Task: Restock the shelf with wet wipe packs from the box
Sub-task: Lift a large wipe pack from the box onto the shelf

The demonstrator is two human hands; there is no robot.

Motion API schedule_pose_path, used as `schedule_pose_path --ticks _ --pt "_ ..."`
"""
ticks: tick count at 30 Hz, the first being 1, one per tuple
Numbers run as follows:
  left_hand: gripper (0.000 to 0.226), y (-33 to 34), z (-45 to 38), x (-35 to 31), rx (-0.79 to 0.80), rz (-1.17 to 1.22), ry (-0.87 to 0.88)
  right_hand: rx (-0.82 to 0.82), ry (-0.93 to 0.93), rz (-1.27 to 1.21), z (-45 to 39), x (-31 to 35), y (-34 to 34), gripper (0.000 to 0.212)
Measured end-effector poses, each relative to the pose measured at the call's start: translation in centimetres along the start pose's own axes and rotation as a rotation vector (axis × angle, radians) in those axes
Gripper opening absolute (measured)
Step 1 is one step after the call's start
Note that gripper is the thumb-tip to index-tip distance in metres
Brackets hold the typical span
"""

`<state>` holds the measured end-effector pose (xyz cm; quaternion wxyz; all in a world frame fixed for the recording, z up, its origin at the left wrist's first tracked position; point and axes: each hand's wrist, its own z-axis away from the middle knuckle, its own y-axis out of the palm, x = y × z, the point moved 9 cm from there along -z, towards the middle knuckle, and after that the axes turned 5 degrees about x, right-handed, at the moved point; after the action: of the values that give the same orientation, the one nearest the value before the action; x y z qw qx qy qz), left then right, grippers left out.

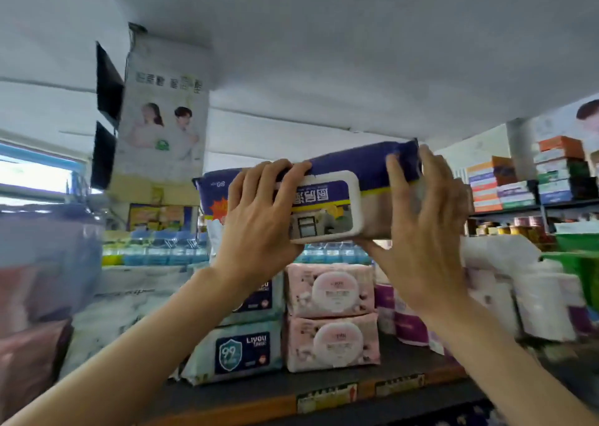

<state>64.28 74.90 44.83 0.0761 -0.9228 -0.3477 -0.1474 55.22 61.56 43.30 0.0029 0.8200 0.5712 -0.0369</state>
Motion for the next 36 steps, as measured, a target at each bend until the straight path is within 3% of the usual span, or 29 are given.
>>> schedule_pose_path --ticks 2,4,5,6,8,9,12,15,17,18,20,21,23,26,28,30,33,36 --pt "0.084 0.8 -1.4 2.4 -0.059 0.025 -0.129 -0.024 0.335 -0.436 -0.7 -2.0 2.1 0.094" --pt "0.081 1.6 -2.6 4.0 -0.131 0.005 -0.193 0.204 0.695 -1.169 -0.5 -1.0 7.3 0.098" --pt "0.078 2.0 -3.0 4.1 -0.17 -0.055 -0.171 0.371 0.777 -1.488 -0.6 1.5 9.4 0.096" --pt "0.074 2.4 -3.3 3.9 -0.209 -0.147 -0.114 0.492 0.796 -1.71 -1.0 3.9 10.7 0.08" --pt "0.063 3.9 -3.6 2.7 -0.266 -0.342 0.044 0.431 0.863 -2.017 -2.6 5.6 12.7 0.035" --pt "0.06 4.9 -3.7 2.0 -0.268 -0.407 0.116 0.355 0.928 -2.123 -3.2 5.7 13.6 0.024" --pt "0.07 7.9 -3.7 0.9 -0.146 -0.414 0.218 0.224 1.038 -2.302 -5.0 4.5 17.2 0.041" --pt "0.084 9.7 -3.4 2.3 0.115 -0.072 0.128 0.093 1.077 -2.094 -6.1 1.8 19.8 0.061" --pt "0.079 9.9 -3.4 5.6 0.242 0.404 -0.168 -0.03 0.944 -1.689 -7.2 -0.8 20.0 0.072" --pt "0.071 10.0 -3.4 7.5 0.243 0.69 -0.369 -0.102 0.77 -1.468 -8.4 -1.6 19.2 0.077" --pt "0.049 10.2 -3.7 11.2 0.088 1.153 -0.684 -0.198 0.281 -1.058 -10.6 -0.2 16.7 0.082" --pt "0.044 10.3 -3.7 13.0 0.005 1.26 -0.767 -0.189 0.061 -0.845 -11.2 1.5 16.0 0.084" --pt "0.054 11.4 -2.7 15.5 -0.032 1.36 -0.874 -0.162 -0.233 -0.447 -11.3 4.3 17.1 0.091" --pt "0.078 14.5 2.1 18.5 0.149 1.159 -0.986 -0.113 -0.484 -0.115 -10.1 6.9 21.2 0.104" --pt "0.063 16.1 4.6 19.3 0.291 0.952 -0.964 -0.073 -0.557 -0.054 -9.1 7.9 23.9 0.104" --pt "0.049 17.5 5.8 19.7 0.377 0.815 -0.935 -0.004 -0.572 -0.074 -8.3 8.7 26.4 0.102" --pt "0.054 19.5 6.7 20.2 0.467 0.735 -0.928 0.193 -0.496 -0.11 -7.3 9.0 30.5 0.104" --pt "0.053 21.9 7.4 21.5 0.686 0.492 -0.901 0.373 -0.506 -0.069 -6.2 10.3 33.2 0.097"
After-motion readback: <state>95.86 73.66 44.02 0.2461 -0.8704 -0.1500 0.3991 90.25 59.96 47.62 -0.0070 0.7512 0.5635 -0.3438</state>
